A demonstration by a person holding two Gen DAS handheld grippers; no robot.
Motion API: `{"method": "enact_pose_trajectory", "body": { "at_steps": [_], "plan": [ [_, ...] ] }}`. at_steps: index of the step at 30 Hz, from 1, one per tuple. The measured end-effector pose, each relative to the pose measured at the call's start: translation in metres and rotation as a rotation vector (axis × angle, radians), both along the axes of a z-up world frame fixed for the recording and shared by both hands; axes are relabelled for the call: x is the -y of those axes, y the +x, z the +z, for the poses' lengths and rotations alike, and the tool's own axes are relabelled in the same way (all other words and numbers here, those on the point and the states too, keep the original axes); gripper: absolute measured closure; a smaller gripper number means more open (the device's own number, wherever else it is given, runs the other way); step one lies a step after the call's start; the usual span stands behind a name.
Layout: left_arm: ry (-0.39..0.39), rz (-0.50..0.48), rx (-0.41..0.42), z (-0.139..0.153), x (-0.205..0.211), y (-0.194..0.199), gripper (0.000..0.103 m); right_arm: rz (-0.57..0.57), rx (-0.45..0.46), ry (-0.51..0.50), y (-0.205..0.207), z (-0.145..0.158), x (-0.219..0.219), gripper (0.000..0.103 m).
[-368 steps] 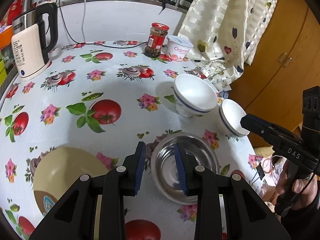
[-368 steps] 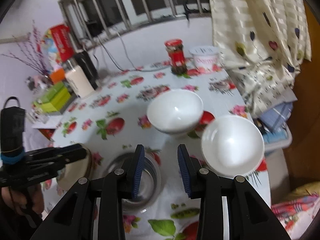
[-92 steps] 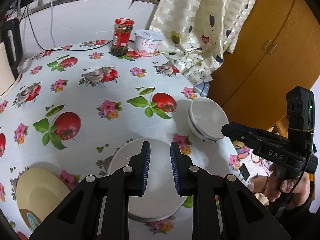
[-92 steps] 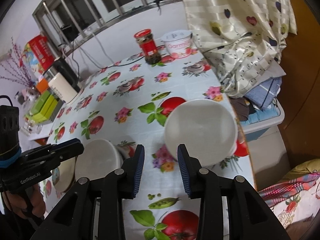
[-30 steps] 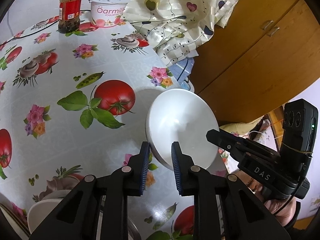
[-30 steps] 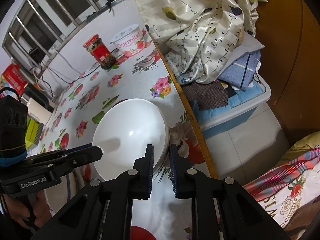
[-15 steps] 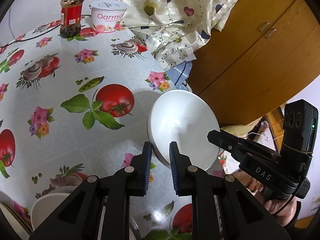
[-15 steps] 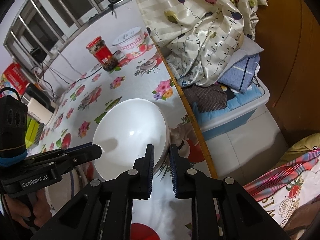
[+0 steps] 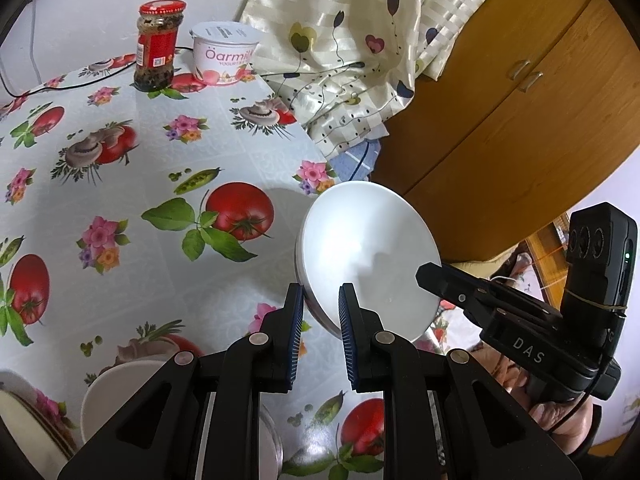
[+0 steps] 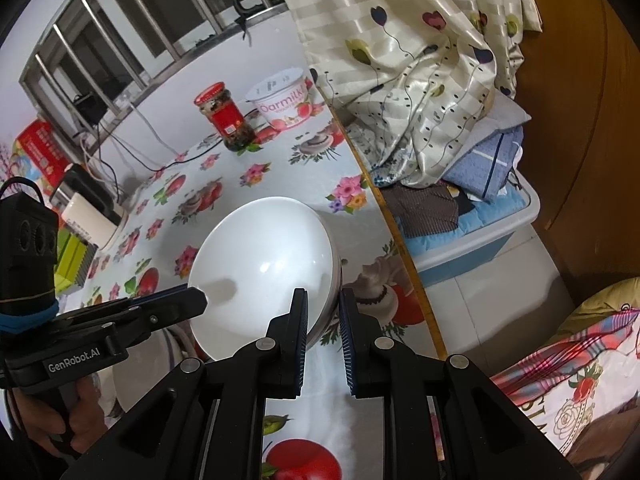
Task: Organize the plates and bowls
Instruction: 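Lift the white bowl with both grippers and carry it toward the steel bowl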
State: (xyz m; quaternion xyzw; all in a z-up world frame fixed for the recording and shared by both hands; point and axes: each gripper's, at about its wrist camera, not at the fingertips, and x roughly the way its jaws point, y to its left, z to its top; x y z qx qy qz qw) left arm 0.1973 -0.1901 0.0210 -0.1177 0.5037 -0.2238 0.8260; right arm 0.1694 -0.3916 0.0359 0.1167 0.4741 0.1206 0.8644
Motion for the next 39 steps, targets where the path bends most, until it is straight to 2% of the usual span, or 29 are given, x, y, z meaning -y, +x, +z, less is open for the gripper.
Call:
{"method": "enact_pose_trajectory", "body": {
  "at_steps": [22, 39],
  "plan": [
    [-0.028, 0.076, 0.070, 0.029, -0.046, -0.029, 0.084, 0.075, 0.058, -0.022, -0.013, 0.035, -0.046, 0.087],
    [-0.039, 0.145, 0.103, 0.043, -0.088, -0.063, 0.084, 0.150, 0.083, -0.034, -0.032, 0.050, -0.086, 0.087]
  ]
}}
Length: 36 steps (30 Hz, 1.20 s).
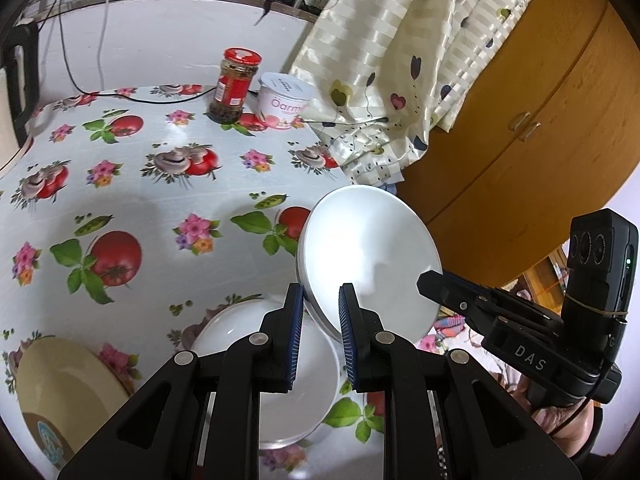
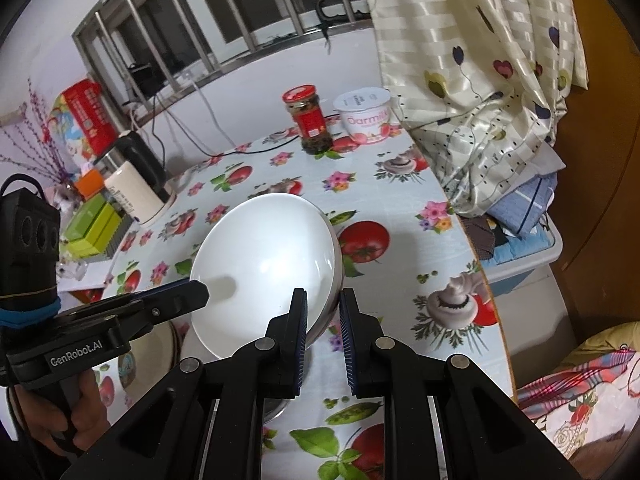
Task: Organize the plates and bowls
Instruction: 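Lift the white bowl with both grippers and carry it toward the steel bowl, then lower the white bowl into the white bowl inside the steel bowl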
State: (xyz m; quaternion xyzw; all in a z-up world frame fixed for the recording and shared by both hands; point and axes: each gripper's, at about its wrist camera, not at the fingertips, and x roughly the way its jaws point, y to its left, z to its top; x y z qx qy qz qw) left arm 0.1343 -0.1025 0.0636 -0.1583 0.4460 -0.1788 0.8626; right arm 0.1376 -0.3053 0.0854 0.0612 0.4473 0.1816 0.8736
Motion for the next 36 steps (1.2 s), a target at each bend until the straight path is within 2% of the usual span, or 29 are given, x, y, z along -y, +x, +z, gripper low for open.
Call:
{"method": "enact_pose_trajectory", "body": {
  "at_steps": [13, 36],
  "plan": [
    [0.010, 0.058, -0.027, -0.009, -0.026, -0.027, 0.084, 0.060, -0.027, 0.010, -0.014, -0.008, -0.029, 0.087],
    [0.027, 0.099, -0.092, -0.029, -0.041, -0.048, 0.084, 0.116, -0.110, 0.012, -0.025, -0.034, -0.049, 0.087]
  ]
}}
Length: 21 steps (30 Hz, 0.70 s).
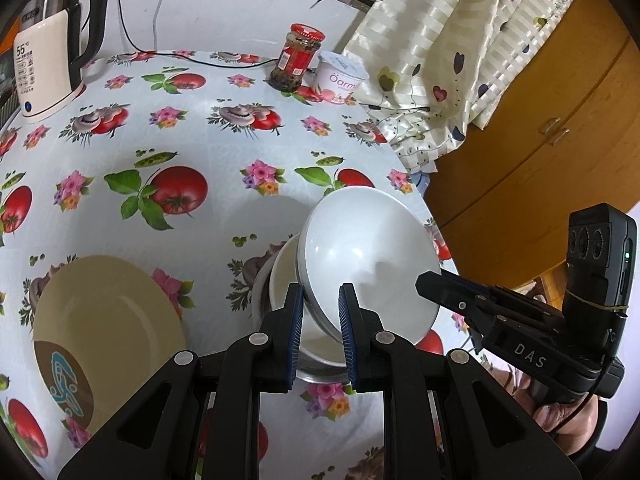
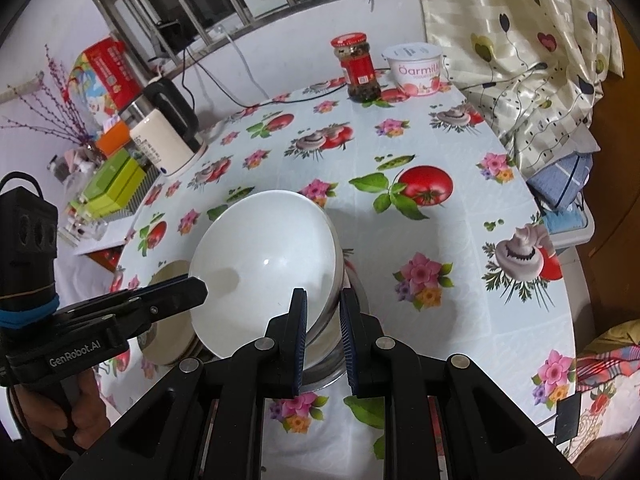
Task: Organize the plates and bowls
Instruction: 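Lower the white bowl into the white bowl inside the steel bowl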
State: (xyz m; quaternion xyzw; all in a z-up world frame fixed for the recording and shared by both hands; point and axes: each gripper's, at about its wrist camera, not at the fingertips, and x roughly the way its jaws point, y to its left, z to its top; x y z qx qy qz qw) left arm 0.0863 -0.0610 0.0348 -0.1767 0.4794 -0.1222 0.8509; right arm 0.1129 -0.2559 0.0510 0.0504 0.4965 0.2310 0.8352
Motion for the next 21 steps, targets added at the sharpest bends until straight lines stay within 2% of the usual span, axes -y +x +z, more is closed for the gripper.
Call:
{"method": "enact_pose_trajectory", "body": {
  "at_steps": [21],
  "plan": [
    [0.017, -0.001, -0.063, -0.019, -0.001, 0.004, 0.084, 0.025, -0.056, -0.018, 0.005, -0.018, -0.006, 0.085]
  ]
}}
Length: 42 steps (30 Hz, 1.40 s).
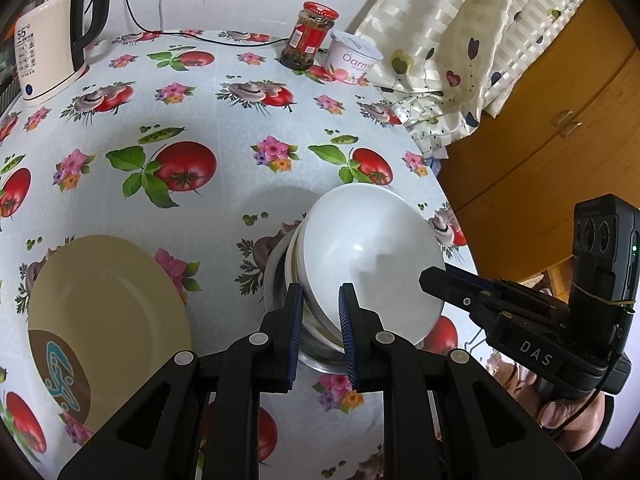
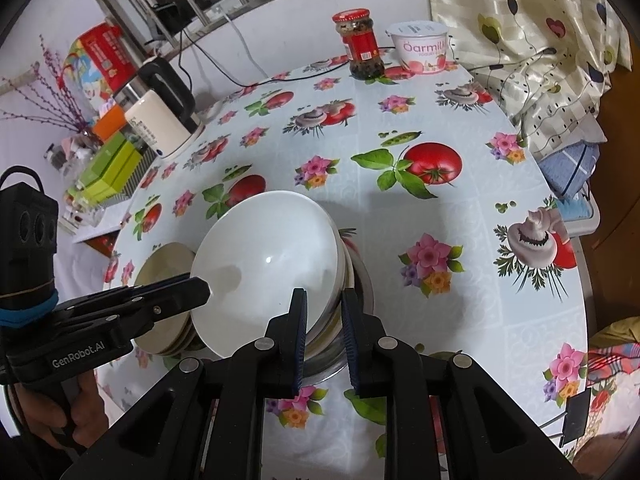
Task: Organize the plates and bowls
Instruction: 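Lower the white bowl into the white bowl inside the steel bowl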
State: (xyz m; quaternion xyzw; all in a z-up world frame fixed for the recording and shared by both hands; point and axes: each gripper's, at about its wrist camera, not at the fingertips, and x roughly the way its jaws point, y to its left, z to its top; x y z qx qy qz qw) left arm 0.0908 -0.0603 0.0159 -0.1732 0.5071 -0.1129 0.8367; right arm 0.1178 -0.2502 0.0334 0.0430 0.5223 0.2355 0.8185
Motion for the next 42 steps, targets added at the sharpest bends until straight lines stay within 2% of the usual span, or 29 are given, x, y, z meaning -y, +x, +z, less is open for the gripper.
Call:
{"method": "enact_pose_trajectory", "body": {
  "at_steps": [29, 42],
  "plan": [
    [-0.015, -0.002, -0.013, -0.0056, -0.0016, 0.0008, 0.084, 0.010, -0.015, -0.010, 0.0020, -0.0065, -0.0031, 0.081],
    [-0.023, -0.002, 0.018, 0.0000, -0.0024, -0.0018, 0.084, 0.014, 0.005, -0.005, 0.0004, -0.0025, -0.0036, 0.081]
  ]
}}
